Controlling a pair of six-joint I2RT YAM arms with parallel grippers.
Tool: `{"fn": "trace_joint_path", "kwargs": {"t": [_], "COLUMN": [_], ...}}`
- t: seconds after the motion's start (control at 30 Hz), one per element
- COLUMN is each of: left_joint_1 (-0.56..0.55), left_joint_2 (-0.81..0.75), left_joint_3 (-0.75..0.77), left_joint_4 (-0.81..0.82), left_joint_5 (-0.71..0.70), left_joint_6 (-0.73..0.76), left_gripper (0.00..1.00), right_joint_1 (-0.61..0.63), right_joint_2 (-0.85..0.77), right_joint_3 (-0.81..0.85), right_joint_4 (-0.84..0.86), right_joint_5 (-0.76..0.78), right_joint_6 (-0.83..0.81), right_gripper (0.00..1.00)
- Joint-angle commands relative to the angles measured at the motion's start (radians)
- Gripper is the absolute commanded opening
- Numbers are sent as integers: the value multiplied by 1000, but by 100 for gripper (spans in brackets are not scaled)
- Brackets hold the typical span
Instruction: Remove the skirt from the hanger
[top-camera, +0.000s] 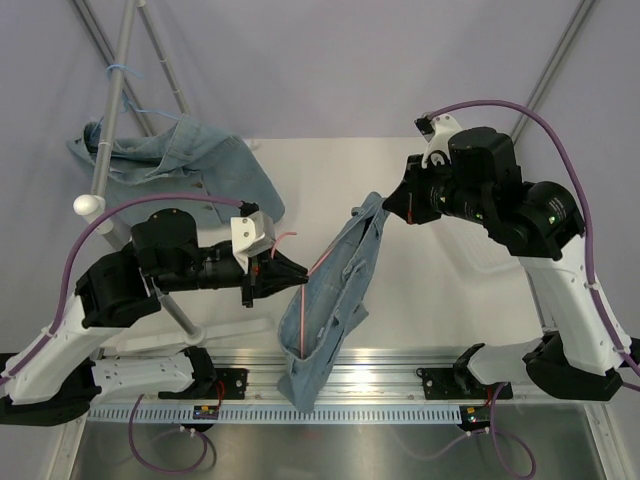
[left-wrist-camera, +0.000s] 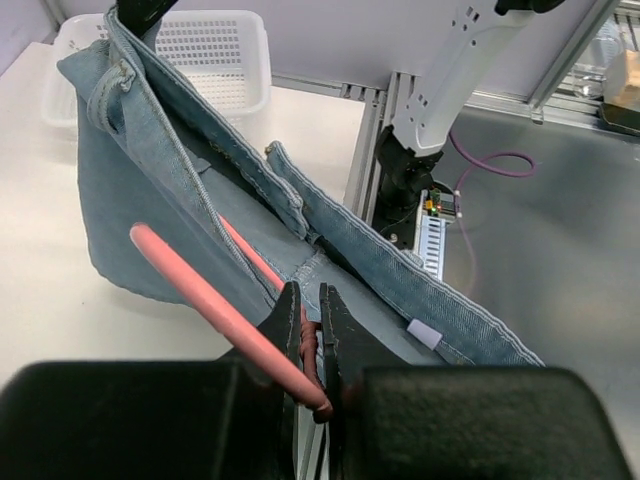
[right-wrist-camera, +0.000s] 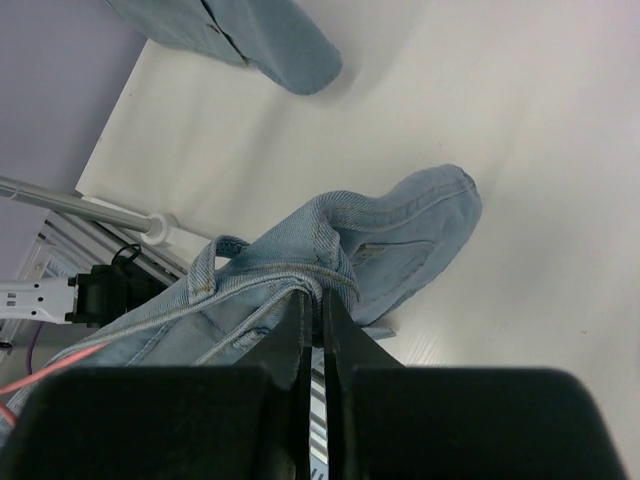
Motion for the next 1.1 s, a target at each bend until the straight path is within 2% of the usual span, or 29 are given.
{"fn": "trace_joint_path", "kwargs": {"t": [0.0,0.07,0.17,0.27,0.43,0.53,0.63,0.8,0.97,1.03,1.07], "left_joint_1": [-24,-35,-59,-86,-116,-116,-116,-116,-116,-116,-116], "left_joint_2": [-7,9,30,55,31,-5,-43,-82,-112,-117,-120], "left_joint_3": [34,42,43,45,42,57,85,129,119,111,102], "left_joint_4": [-144,-160,-188,-205,-197,-210,-223,-248,-205,-175,-162], "left_joint_5": [270,298,300,286,266,243,202,47,35,24,6], "left_joint_6": [-58,-55,-51,-49,-62,-62,-66,-78,-91,-103,-109], "left_gripper": [0,0,0,0,0,0,0,0,0,0,0], "right_joint_1": [-59,-59,-59,-59,-68,-91,-123,-150,-171,-171,-171], "right_joint_2": [-5,-13,2,96,183,185,128,9,-79,-97,-104], "right_joint_3": [5,18,90,225,282,232,103,-76,-205,-224,-254], "right_joint_4": [113,116,119,44,21,15,64,125,176,183,209], "right_joint_5": [266,296,222,228,287,320,299,294,271,212,116], "right_joint_6": [-28,-46,-69,-86,-117,-133,-140,-141,-143,-144,-144], "right_gripper": [0,0,0,0,0,0,0,0,0,0,0]}}
